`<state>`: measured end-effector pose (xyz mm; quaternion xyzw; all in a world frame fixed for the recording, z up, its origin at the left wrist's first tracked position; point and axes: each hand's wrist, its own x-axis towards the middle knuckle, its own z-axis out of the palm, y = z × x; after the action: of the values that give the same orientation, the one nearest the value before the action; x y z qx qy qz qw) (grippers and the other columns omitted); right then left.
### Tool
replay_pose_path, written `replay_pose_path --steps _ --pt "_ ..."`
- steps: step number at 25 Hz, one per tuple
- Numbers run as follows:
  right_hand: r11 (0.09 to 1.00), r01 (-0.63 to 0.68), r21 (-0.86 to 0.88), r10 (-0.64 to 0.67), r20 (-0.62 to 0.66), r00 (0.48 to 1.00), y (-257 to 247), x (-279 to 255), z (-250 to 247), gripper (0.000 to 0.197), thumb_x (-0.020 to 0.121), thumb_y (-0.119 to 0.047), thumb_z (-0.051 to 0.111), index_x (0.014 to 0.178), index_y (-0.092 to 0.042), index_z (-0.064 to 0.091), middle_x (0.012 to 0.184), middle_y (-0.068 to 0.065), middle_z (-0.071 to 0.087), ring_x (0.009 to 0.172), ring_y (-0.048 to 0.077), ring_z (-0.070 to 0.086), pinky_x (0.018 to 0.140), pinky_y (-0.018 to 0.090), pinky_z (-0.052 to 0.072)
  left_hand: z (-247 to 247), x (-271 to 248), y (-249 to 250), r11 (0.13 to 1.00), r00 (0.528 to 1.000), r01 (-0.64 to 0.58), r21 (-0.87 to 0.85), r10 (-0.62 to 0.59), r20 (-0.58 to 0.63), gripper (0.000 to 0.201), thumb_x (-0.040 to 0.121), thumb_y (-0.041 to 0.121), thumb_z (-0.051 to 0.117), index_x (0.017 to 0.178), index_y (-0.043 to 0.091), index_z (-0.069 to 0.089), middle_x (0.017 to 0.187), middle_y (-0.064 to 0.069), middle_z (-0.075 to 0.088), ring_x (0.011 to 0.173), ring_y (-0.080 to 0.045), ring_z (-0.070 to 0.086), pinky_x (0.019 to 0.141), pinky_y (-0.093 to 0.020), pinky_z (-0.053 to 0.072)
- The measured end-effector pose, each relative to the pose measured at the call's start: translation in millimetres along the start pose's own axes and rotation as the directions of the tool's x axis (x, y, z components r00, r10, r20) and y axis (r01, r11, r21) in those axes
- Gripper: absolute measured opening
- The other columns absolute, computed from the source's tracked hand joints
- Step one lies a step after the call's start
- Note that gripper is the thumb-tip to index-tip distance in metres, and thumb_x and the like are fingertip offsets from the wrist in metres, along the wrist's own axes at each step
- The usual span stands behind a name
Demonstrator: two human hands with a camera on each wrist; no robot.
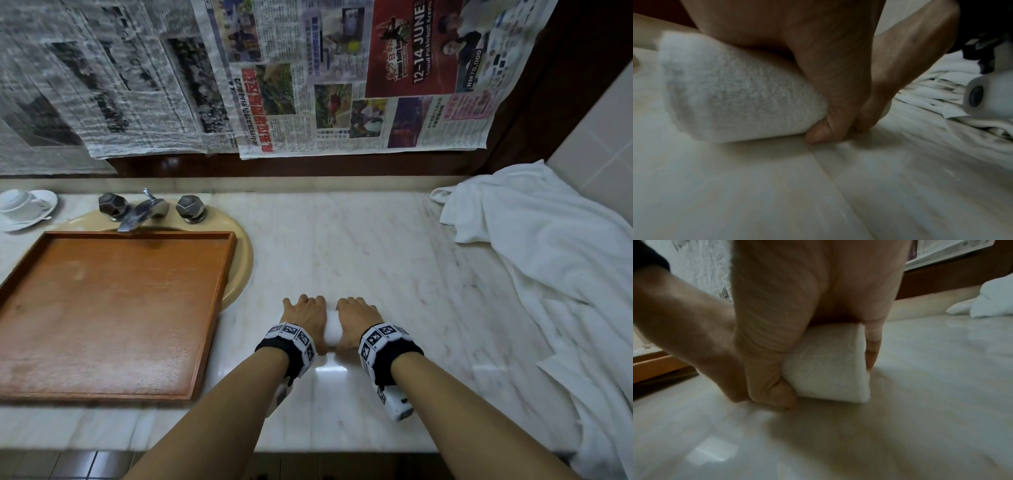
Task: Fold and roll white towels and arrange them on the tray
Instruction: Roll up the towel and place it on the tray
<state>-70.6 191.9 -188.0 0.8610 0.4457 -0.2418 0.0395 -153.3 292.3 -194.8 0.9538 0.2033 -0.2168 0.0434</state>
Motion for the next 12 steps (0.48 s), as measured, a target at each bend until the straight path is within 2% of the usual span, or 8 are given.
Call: replay_pose_path --steps 4,7,9,12 --pt "0.999 -0.052 0.001 0.052 -0.072 0.996 -8.4 -8.7 10.0 0.062 0.060 -0.049 0.078 0.107 -0.020 0.049 0.108 -0.002 0.058 0.105 0.020 0.054 0.088 0.036 0.041 2.7 -7.8 0.5 1.000 1.000 -0.008 -0.020 0.007 -0.026 0.073 0.063 0.058 0.071 0.116 0.017 0.043 0.106 0.001 0.060 0.102 -0.022 0.054 0.092 -0.047 0.034" --pt "0.998 -0.061 0.014 0.062 -0.091 0.994 -20.1 -21.1 0.0 0.049 0.063 -0.046 0.077 0.093 -0.022 0.048 0.100 -0.002 0.061 0.097 0.021 0.058 0.081 0.033 0.042 -9.8 -21.5 -5.4 1.000 1.000 -0.025 0.000 0.025 0.001 0.056 0.066 0.053 0.070 0.106 0.020 0.050 0.097 0.001 0.062 0.098 -0.022 0.057 0.094 -0.045 0.033" --pt "0.998 -0.047 0.038 0.050 -0.092 0.995 -34.9 -29.3 -11.7 0.047 0.065 -0.039 0.078 0.098 -0.020 0.051 0.104 0.000 0.058 0.095 0.022 0.058 0.076 0.032 0.042 -21.6 -36.9 -16.9 0.999 0.999 -0.045 0.024 0.045 -0.004 0.040 0.068 0.046 0.069 0.097 0.022 0.054 0.093 0.002 0.060 0.096 -0.021 0.057 0.095 -0.042 0.034" --pt "0.997 -0.021 0.078 0.030 -0.122 0.992 -71.9 -40.3 -27.0 0.050 0.062 -0.035 0.079 0.103 -0.021 0.053 0.103 -0.002 0.057 0.089 0.022 0.059 0.068 0.030 0.044 -40.6 -65.1 -49.8 0.998 0.998 -0.054 0.043 0.055 -0.021 0.042 0.068 0.037 0.075 0.102 0.020 0.057 0.099 0.000 0.059 0.093 -0.020 0.060 0.091 -0.037 0.041"
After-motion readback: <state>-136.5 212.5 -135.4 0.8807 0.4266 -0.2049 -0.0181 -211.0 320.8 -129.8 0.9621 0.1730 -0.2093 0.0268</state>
